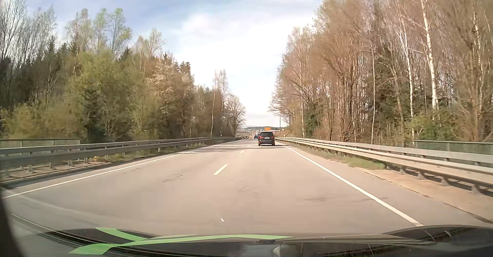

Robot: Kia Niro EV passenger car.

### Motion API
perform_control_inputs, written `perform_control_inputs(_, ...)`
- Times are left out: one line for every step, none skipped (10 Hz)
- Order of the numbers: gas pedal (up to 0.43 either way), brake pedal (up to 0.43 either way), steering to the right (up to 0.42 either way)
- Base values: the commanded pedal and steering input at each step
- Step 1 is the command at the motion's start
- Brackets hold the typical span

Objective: Follow the waypoints while adhering to traffic rules and regulations

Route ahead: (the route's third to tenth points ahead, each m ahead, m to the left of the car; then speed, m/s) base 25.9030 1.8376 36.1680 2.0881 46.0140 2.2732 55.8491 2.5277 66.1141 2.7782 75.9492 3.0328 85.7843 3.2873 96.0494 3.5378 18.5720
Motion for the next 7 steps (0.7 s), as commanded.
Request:
perform_control_inputs(0.079, 0.0, 0.0)
perform_control_inputs(0.079, 0.0, 0.0)
perform_control_inputs(0.087, 0.0, 0.001)
perform_control_inputs(0.098, 0.0, 0.001)
perform_control_inputs(0.098, 0.0, 0.001)
perform_control_inputs(0.11, 0.0, 0.001)
perform_control_inputs(0.11, 0.0, 0.001)
